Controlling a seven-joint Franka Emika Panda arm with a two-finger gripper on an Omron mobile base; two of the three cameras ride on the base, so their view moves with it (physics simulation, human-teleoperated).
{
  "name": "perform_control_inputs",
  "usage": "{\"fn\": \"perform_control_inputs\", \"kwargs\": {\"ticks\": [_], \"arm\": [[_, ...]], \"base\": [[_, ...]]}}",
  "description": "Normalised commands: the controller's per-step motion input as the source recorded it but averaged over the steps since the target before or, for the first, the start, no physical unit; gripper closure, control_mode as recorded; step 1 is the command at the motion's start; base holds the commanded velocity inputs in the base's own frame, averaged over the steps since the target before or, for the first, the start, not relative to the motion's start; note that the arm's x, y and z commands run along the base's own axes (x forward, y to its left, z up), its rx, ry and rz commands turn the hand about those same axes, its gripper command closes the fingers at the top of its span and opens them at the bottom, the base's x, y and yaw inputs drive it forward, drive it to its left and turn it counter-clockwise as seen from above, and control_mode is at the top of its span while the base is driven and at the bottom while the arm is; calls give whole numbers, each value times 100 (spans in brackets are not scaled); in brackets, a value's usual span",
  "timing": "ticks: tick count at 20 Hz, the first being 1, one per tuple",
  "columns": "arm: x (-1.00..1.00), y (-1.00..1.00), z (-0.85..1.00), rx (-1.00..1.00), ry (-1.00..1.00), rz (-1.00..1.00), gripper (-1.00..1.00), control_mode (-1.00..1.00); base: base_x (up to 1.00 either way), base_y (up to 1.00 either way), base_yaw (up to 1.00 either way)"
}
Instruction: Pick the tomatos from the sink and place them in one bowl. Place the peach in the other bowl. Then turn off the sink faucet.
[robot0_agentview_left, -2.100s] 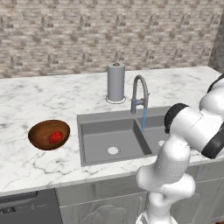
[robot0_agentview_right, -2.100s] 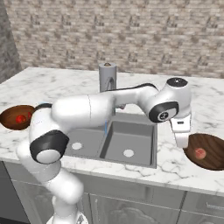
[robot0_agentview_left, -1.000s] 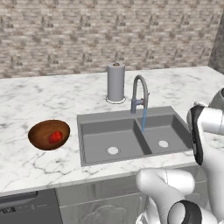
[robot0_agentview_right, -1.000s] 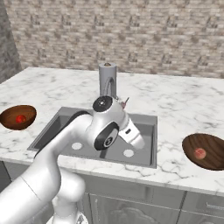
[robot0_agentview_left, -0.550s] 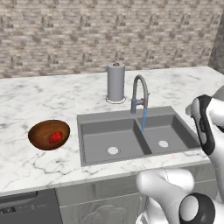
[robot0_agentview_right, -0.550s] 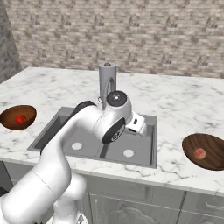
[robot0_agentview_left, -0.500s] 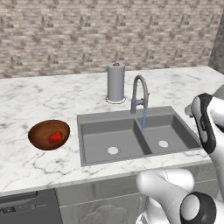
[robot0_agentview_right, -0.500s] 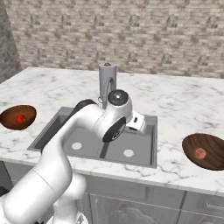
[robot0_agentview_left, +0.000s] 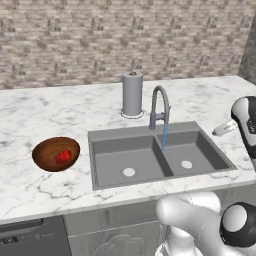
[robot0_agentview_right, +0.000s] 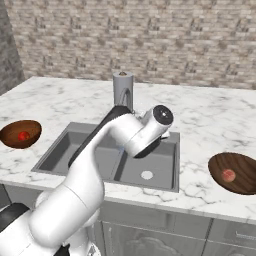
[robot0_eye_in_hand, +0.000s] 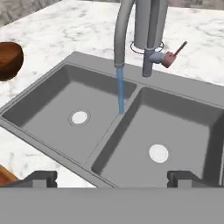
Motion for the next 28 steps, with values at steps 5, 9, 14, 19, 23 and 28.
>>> {"fn": "perform_control_inputs", "kwargs": {"ticks": [5, 9, 14, 19, 23, 28], "arm": [[22, 5, -4, -3, -43, 67, -100, -100], [0, 18, -31, -13, -63, 26, -100, -100], [0, 25, -17, -8, -46, 2, -100, -100], [8, 16, 5, -4, 1, 0, -100, -100], [23, 1, 18, 0, 31, 0, -100, -100], [38, 0, 6, 1, 24, 0, -100, -100]], "base": [[0, 0, 0], [0, 0, 0], [0, 0, 0], [0, 0, 0], [0, 0, 0], [0, 0, 0]]}}
